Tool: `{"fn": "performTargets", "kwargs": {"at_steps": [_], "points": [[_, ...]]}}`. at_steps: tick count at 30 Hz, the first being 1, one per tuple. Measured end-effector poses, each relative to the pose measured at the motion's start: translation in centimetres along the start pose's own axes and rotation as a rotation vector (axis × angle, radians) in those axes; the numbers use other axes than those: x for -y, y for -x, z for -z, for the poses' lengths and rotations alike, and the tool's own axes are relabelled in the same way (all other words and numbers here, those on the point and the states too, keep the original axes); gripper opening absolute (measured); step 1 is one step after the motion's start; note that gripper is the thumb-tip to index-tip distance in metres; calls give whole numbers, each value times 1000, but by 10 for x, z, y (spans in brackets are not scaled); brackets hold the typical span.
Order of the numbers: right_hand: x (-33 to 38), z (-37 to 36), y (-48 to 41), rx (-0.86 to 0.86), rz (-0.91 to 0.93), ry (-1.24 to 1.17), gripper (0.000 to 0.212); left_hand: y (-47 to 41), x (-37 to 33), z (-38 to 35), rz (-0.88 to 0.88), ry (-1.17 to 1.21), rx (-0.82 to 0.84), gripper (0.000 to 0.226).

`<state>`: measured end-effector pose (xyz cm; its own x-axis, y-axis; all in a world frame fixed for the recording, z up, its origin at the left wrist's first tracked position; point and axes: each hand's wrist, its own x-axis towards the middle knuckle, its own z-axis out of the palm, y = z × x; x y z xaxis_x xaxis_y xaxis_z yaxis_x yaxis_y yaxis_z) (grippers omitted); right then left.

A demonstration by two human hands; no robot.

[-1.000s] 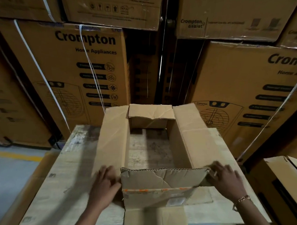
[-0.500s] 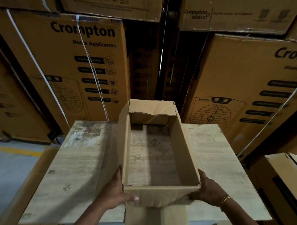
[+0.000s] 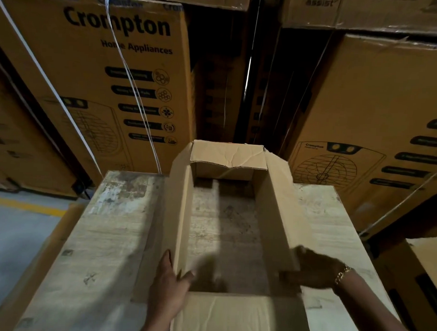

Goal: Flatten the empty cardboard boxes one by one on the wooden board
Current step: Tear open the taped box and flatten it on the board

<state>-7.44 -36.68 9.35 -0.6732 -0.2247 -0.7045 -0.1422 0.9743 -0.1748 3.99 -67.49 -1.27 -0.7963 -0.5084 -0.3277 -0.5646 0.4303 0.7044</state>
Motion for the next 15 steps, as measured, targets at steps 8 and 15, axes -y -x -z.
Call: {"fn": "performTargets", "kwargs": {"at_steps": [8, 15], "points": [[60, 79, -148, -388, 136, 143, 83, 0, -18, -8, 85, -190, -104, 77], [77, 154, -213, -833, 181, 209, 98, 3, -26, 1, 32, -141, -57, 86]]}}
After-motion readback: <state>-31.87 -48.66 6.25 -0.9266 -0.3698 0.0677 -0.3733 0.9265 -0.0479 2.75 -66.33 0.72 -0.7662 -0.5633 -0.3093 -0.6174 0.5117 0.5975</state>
